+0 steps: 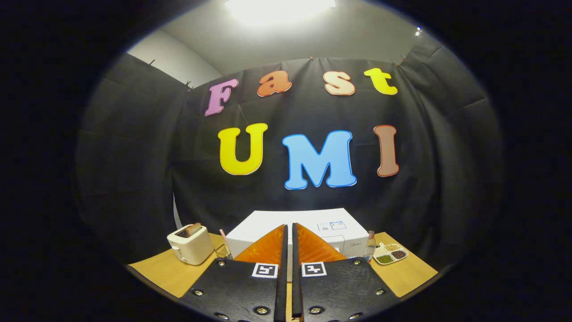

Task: Open the microwave, put the food inside, and close the microwave door.

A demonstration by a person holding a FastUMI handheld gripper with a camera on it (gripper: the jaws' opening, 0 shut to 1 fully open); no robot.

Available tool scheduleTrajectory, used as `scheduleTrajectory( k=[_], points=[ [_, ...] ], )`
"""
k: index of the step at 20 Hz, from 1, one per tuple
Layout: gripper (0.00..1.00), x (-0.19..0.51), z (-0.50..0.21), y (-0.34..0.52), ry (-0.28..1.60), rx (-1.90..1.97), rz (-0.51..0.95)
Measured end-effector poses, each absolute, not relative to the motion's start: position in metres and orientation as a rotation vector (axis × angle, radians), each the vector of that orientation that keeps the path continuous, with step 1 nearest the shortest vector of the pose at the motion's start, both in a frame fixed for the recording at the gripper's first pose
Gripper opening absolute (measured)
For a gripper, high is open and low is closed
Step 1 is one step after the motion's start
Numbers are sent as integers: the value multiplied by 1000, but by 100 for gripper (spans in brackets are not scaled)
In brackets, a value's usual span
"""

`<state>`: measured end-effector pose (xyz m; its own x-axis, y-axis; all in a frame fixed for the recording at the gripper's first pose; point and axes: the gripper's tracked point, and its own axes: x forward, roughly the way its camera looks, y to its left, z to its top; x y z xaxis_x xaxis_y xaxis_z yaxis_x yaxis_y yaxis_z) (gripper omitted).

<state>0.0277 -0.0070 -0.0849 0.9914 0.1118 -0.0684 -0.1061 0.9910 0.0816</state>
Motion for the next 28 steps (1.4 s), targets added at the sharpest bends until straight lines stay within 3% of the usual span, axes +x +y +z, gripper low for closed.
scheduleTrajectory(
  k=[7, 15, 18, 20, 28],
  points=[
    [5, -12, 9, -5, -23, 24, 128],
    [5, -16, 21, -20, -21, 21, 32],
    [92, -19, 28, -17, -60, -25, 12],
    [97, -26, 30, -15, -72, -20, -5],
    [97, -36, 41, 0, -86, 14, 62]
  ],
)
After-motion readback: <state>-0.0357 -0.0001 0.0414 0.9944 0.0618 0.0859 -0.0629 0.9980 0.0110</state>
